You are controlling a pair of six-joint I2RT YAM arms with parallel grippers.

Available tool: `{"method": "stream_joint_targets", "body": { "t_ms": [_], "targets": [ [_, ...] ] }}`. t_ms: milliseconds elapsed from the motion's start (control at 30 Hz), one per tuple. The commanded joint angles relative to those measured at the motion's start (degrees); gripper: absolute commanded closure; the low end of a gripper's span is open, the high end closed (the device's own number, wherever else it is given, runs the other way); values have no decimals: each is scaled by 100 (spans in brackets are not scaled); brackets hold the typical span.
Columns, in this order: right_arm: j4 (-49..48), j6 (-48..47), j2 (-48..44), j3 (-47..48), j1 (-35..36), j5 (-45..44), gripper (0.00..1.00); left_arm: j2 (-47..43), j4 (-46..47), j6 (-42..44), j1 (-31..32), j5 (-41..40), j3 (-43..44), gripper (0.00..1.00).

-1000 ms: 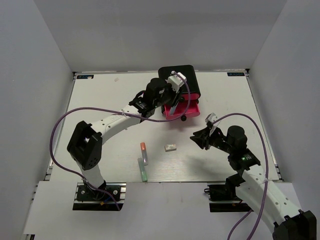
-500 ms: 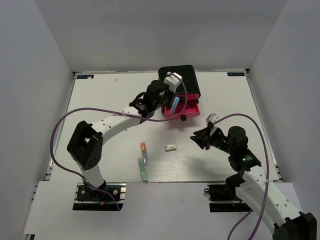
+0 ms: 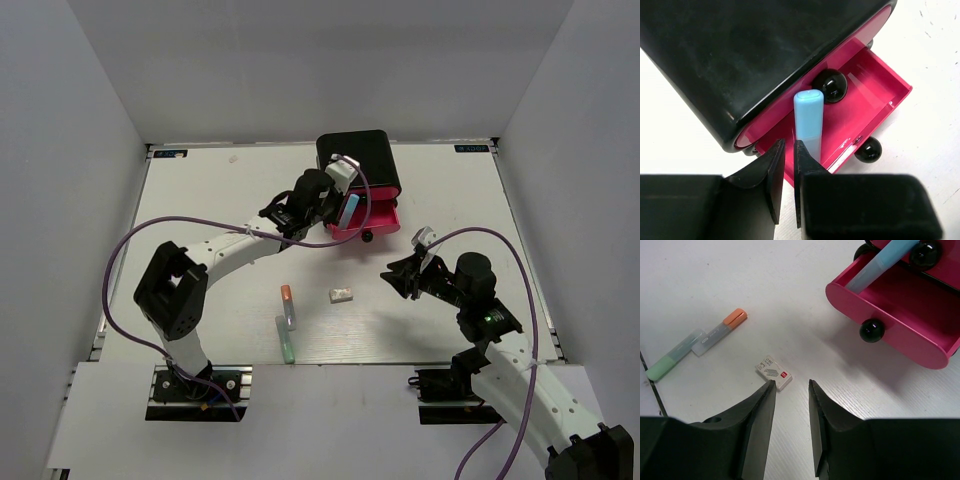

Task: Sort the stationery into containers
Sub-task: Place the stationery into the container

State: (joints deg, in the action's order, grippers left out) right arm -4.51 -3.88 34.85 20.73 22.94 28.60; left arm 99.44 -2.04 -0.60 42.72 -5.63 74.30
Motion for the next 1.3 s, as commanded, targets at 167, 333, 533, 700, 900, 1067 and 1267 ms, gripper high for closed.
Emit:
{"method": "stream_joint_targets", "body": {
  "t_ms": [167,333,533,700,900,1067,1267],
  "targets": [
    [-234,-51,-66,-43,-17,-65,61,49,-86,-19,26,-132,49,76],
    [-234,-60,-49,-52,-18,-91,61,155,-33,-19,26,-132,102,75],
    [-217,-51,-75,-43,-18,-109,61,260,-86,-19,26,-368,225,73],
    [-199,-34,-110,-69,-17,-100,61,374,-86,-72,26,-422,277,73],
    [-146,-25,-136,-78,-17,-118,61,498,-86,-72,26,-422,330,72],
    [-120,-34,-172,-87,-17,-118,61,612,-86,-124,26,-422,392,72],
    [-94,-25,-198,-104,-18,-144,61,612,-86,-124,26,-299,392,71]
  ]
}}
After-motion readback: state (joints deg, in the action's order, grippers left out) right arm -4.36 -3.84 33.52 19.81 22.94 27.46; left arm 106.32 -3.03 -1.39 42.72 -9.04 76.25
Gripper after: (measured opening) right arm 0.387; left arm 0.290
